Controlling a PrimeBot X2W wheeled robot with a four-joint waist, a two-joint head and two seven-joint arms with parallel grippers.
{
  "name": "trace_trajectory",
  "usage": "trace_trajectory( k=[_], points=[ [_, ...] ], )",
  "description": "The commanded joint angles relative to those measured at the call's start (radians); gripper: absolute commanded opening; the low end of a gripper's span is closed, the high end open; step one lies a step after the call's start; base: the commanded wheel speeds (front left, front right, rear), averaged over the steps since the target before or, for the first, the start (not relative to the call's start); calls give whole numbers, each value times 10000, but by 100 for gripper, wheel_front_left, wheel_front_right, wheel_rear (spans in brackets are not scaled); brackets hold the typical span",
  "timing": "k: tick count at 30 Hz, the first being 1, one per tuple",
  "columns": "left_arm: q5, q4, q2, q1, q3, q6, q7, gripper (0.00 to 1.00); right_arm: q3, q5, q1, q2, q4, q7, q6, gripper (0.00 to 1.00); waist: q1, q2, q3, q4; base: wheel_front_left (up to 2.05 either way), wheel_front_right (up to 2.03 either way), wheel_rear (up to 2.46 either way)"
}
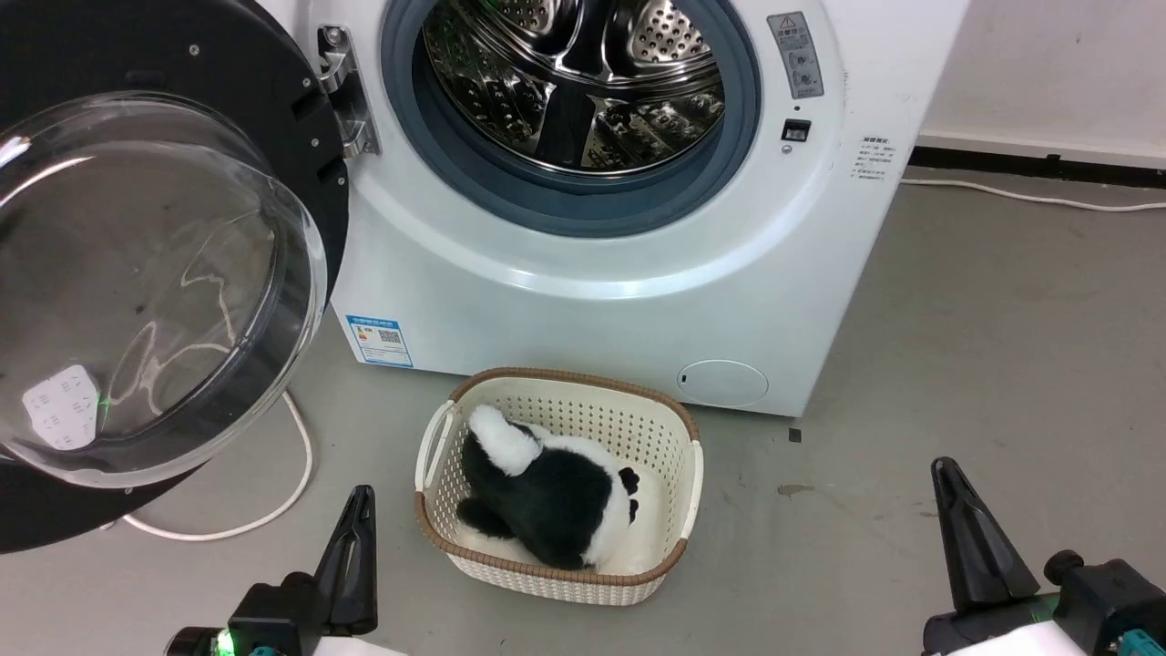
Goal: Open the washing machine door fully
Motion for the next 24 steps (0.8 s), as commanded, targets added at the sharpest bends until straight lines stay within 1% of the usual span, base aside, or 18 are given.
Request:
trace_trajectory(
  k=[1,24],
  points=[
    [16,-12,-5,-11,7,-1,40,0,-1,-16,-11,1,2,40,0,0,0,-1,-4,-8,0,0,0],
    [197,-123,-37,-136,107,-12,509,0,56,-203,-149,11,20,512,1,0,0,-1,-78,-152,0,0,0]
  ],
)
